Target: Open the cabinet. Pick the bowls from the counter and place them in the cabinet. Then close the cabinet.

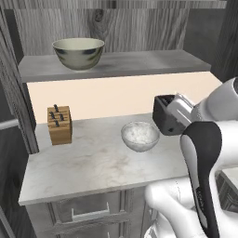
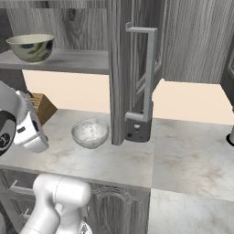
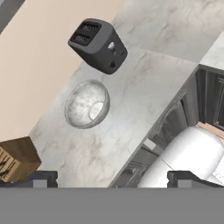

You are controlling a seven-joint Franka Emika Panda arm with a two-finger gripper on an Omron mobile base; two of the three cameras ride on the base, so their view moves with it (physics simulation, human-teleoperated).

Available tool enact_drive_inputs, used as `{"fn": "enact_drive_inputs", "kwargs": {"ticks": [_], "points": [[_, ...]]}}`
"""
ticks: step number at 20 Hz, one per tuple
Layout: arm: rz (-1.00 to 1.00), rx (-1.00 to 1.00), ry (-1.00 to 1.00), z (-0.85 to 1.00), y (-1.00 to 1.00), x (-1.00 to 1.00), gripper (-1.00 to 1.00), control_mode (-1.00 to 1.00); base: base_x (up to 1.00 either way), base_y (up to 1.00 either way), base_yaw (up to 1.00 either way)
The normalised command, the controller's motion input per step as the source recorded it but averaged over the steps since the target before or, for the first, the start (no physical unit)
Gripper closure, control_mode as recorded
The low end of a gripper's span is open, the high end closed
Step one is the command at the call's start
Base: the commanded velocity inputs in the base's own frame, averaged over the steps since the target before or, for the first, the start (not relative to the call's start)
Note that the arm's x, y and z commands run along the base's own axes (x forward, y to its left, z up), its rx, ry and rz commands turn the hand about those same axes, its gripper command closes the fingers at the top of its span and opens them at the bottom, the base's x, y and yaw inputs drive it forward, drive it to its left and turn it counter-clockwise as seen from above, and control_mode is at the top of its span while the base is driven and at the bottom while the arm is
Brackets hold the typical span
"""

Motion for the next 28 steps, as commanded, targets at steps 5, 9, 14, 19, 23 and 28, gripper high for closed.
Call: {"fn": "enact_drive_inputs", "kwargs": {"ticks": [5,9,14,19,23,28], "points": [[0.0,-0.03,0.11,-0.37,-0.21,0.01,-1.0,-1.0,0.0,0.0,0.0],[0.02,0.0,0.19,-0.45,-0.16,0.14,-1.0,-1.0,0.0,0.0,0.0],[0.02,0.0,0.12,-0.3,-0.09,0.22,-1.0,-1.0,0.0,0.0,0.0],[0.0,0.0,0.0,-0.16,0.0,0.41,-1.0,-1.0,0.0,0.0,0.0],[0.01,0.0,-0.09,-0.2,0.0,0.35,-1.0,-1.0,0.0,0.0,0.0],[0.02,0.0,-0.07,-0.31,0.0,0.37,-1.0,-1.0,0.0,0.0,0.0]]}}
